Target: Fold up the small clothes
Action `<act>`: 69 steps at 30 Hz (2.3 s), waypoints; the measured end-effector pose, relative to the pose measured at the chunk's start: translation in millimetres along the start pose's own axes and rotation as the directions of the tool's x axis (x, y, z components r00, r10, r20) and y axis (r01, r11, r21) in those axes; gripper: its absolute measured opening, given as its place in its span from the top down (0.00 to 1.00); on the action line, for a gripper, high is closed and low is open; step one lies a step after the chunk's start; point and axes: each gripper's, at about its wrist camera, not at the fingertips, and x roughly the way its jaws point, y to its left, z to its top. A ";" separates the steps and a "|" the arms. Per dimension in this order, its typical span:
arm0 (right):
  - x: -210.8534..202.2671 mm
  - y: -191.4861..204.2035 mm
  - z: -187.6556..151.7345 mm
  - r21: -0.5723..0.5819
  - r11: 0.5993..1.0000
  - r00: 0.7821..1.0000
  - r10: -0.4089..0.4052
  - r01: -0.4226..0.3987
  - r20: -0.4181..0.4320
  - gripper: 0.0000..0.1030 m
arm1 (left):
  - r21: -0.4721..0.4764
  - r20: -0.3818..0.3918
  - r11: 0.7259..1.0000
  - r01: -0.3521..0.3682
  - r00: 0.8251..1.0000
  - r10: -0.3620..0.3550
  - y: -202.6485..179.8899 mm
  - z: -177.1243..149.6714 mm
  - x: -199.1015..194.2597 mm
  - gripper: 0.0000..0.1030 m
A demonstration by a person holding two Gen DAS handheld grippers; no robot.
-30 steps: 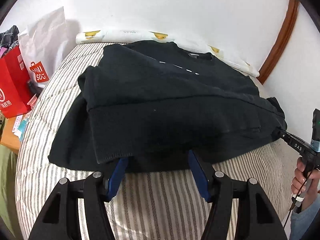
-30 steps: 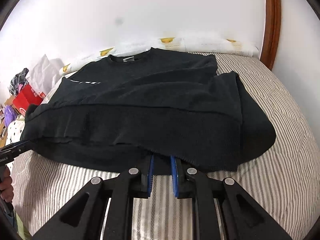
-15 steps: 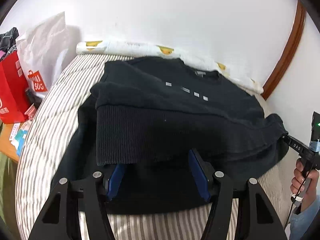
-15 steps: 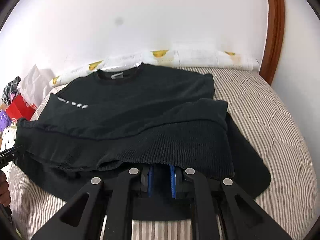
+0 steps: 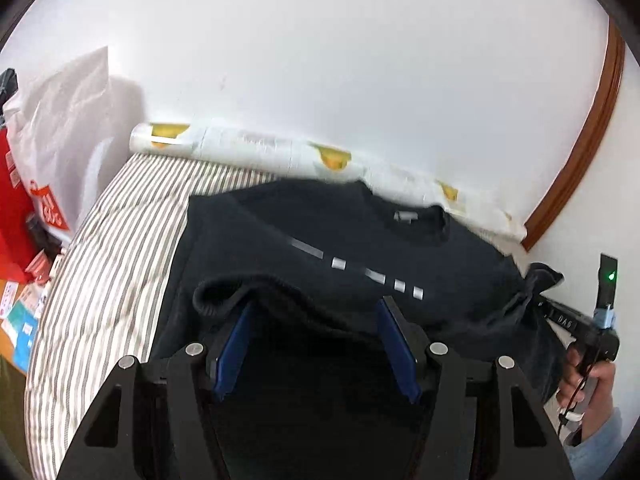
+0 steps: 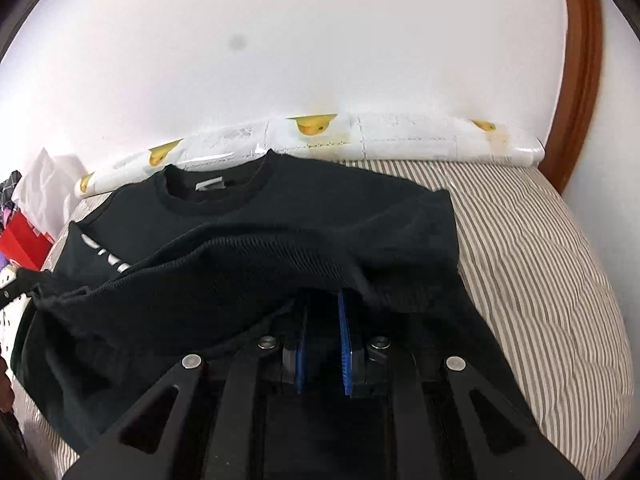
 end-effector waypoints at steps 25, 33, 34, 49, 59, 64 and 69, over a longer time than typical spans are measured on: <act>44.2 -36.1 31.6 -0.034 0.995 0.995 -0.097 0.096 -0.032 0.54 | 0.121 -0.069 0.977 -0.175 0.980 0.185 23.1 22.7 59.6 0.44; 63.4 -29.5 34.9 -0.081 0.995 0.996 -0.056 0.051 -0.063 0.70 | 0.190 -0.116 0.962 -0.196 0.969 0.220 21.9 25.4 86.5 0.79; 64.9 -26.4 34.6 -0.101 0.993 0.995 -0.075 0.068 -0.064 0.79 | 0.193 -0.108 0.962 -0.196 0.970 0.219 21.3 26.5 86.0 0.88; 73.1 -58.8 51.4 0.065 0.990 0.992 -0.124 0.122 0.031 0.84 | 0.111 0.006 0.963 -0.245 0.969 0.246 40.0 55.6 72.8 0.91; 82.3 -58.9 45.6 0.031 0.992 0.992 -0.119 0.120 -0.043 0.77 | 0.081 -0.071 0.964 -0.255 0.963 0.260 44.1 48.5 83.8 0.88; 55.5 -53.8 32.6 -0.035 0.985 0.986 -0.168 0.168 -0.014 0.65 | 0.056 -0.105 0.968 -0.243 0.963 0.248 42.1 44.1 76.0 0.69; 16.6 -60.1 2.3 -0.052 0.984 0.985 -0.174 0.173 -0.020 0.57 | 0.071 -0.110 0.968 -0.242 0.962 0.248 32.9 26.4 49.0 0.54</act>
